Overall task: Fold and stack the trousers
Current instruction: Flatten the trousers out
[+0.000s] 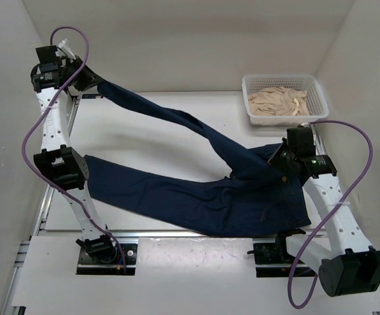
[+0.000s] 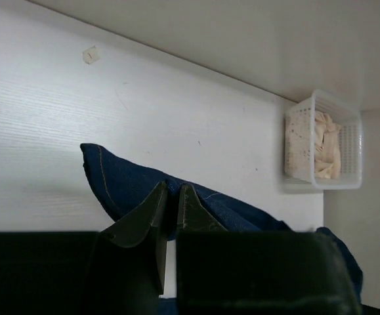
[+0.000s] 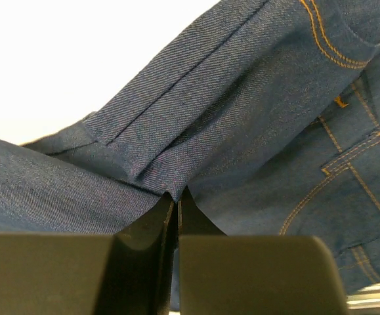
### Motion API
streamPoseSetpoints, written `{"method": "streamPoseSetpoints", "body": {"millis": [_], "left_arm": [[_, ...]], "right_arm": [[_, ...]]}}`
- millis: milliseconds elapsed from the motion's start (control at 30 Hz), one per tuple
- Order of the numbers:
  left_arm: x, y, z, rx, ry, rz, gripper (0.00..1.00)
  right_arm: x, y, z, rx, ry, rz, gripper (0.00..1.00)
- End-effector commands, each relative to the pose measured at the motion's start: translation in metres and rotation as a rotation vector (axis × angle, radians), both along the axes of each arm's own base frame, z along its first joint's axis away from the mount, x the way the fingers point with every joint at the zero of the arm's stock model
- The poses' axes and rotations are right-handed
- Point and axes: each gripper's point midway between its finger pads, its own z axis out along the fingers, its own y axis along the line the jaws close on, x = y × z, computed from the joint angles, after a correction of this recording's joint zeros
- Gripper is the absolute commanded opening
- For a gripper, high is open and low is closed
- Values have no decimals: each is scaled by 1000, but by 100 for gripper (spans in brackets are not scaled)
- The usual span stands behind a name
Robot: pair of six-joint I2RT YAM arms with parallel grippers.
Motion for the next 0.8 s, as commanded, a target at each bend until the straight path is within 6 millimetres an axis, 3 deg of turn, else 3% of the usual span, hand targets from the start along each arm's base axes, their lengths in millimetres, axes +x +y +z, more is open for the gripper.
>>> {"method": "streamPoseSetpoints", "body": {"millis": [0,33,233,367,400,433,467,500,567,600,667,700,733,767], "left_arm": [[5,26,11,-21,-58,24,10],[6,36,13,-26,-65,46,10],[25,54,11,-57,-92,44,10],[34,61,-9,-82,-62,45,10],[32,54,-18,-125,-37,7,20],[30,49,-26,-147,-17,-15,42],[28,46,-35,-165,6,-26,57],[23,36,-57,-175,59,-54,81],[11,25,-54,-125,67,-46,100],[6,11,-57,-84,72,-66,100],[-9,1,-66,-31,110,-50,100],[-13,-16,-71,-9,118,-82,84],[-15,-25,-84,-5,152,-89,39],[-17,-32,-87,15,164,-101,10]], "right_arm": [[-8,-22,-8,-70,9,-101,0],[-9,-24,-13,-70,21,-118,0],[-14,-36,-24,-77,42,-179,0],[-8,-40,-21,-87,-15,-198,0],[-6,-37,-19,-81,-27,-176,0],[-3,-30,-21,-59,-20,-136,0],[0,-26,-25,-58,-10,-108,0],[3,-25,-32,-74,25,-76,0],[6,-22,-41,-91,69,-24,0],[8,-20,-42,-94,66,-1,0],[14,-16,-41,-94,47,42,0],[15,-14,-40,-104,38,79,0],[17,-9,-40,-89,42,110,0],[21,-8,-46,-91,70,112,0]]}}
